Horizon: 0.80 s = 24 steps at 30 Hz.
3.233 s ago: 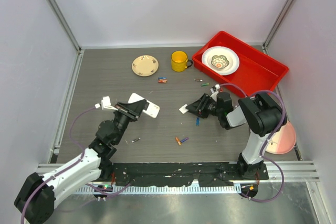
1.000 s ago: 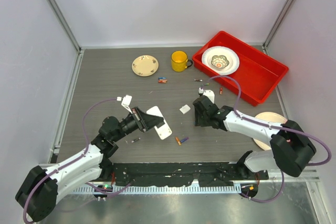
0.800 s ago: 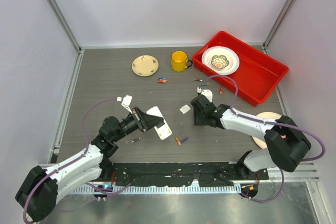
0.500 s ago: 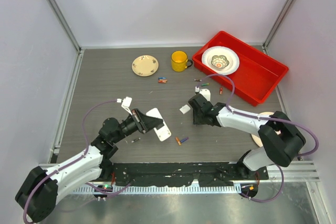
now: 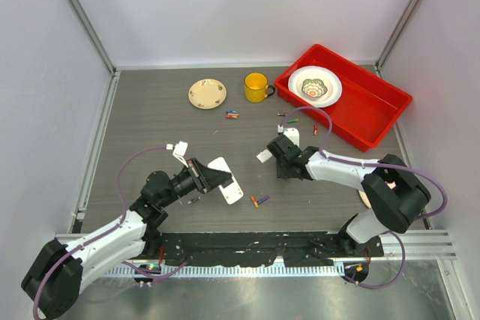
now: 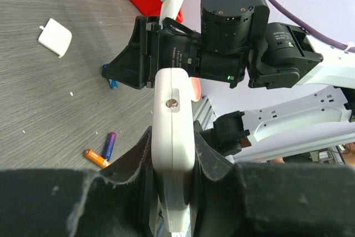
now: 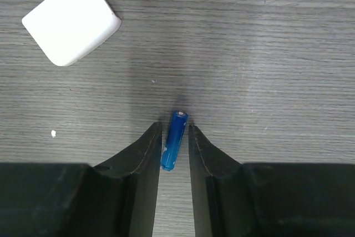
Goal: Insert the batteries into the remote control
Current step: Pick up the battery from the center of the board.
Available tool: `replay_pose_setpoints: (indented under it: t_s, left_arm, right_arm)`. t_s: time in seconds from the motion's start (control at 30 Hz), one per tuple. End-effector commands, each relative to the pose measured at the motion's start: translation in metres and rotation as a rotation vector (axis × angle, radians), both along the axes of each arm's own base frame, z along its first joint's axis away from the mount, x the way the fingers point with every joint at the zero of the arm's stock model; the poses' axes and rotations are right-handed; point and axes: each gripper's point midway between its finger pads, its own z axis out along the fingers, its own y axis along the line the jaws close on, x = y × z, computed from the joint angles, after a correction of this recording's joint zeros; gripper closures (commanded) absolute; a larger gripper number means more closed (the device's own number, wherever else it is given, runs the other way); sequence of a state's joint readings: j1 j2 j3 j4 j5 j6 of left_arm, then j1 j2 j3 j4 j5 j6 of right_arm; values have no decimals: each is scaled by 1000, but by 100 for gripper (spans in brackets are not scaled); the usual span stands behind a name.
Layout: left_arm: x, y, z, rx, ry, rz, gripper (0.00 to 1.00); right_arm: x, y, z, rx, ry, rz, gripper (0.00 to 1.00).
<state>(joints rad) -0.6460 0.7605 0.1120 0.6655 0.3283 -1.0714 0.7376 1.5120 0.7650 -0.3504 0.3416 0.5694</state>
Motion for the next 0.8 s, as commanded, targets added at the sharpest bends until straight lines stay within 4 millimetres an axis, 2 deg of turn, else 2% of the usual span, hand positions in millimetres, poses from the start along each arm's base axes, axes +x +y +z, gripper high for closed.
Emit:
replay_pose_setpoints:
  t_s: [0.0,0.63,0.77]
  left_arm:
    - [2,1,18,-52,-55,14,100]
    - [3,0,16,-51,-51,10,100]
    - [4,0,13,-45,-37,10,100]
  right_arm:
    - [19,8,17,11,-74,-10,68]
    - [22,3,5,11,-37,-19,72]
    - [22,3,1,10,-27,-13,76]
